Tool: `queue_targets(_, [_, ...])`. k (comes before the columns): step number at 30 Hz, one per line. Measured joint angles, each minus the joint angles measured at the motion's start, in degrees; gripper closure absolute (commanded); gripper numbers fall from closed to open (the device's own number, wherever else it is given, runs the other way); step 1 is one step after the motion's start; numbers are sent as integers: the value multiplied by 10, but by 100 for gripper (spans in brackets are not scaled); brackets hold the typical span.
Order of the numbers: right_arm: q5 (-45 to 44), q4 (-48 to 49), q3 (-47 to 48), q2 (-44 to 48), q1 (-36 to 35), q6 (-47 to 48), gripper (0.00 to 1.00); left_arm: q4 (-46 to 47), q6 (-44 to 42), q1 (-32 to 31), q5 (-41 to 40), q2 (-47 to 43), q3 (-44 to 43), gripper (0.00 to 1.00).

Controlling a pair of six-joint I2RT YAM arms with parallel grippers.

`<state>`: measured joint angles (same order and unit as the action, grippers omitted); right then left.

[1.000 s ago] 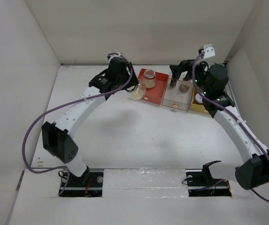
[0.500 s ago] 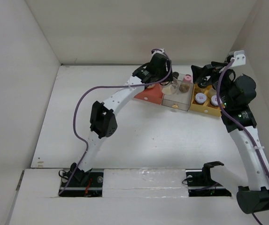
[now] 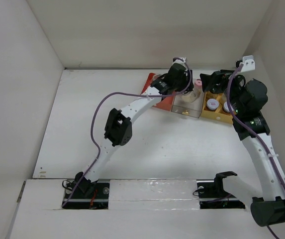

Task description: Organize the condiment bottles

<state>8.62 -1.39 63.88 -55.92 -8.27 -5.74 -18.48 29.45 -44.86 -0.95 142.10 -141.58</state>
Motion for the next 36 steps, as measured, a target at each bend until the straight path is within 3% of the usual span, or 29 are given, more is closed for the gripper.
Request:
queue_targets(19, [-1, 1, -6, -9, 0, 0, 1, 14, -127, -54, -75, 27, -10, 50])
queue_targets(30, [-5, 1, -11, -10, 4, 0, 1, 15, -155, -63, -93, 51, -11, 47])
queue_targets(36, [-9, 3, -22, -10, 4, 0, 1, 12, -159, -61, -101, 55, -11, 34])
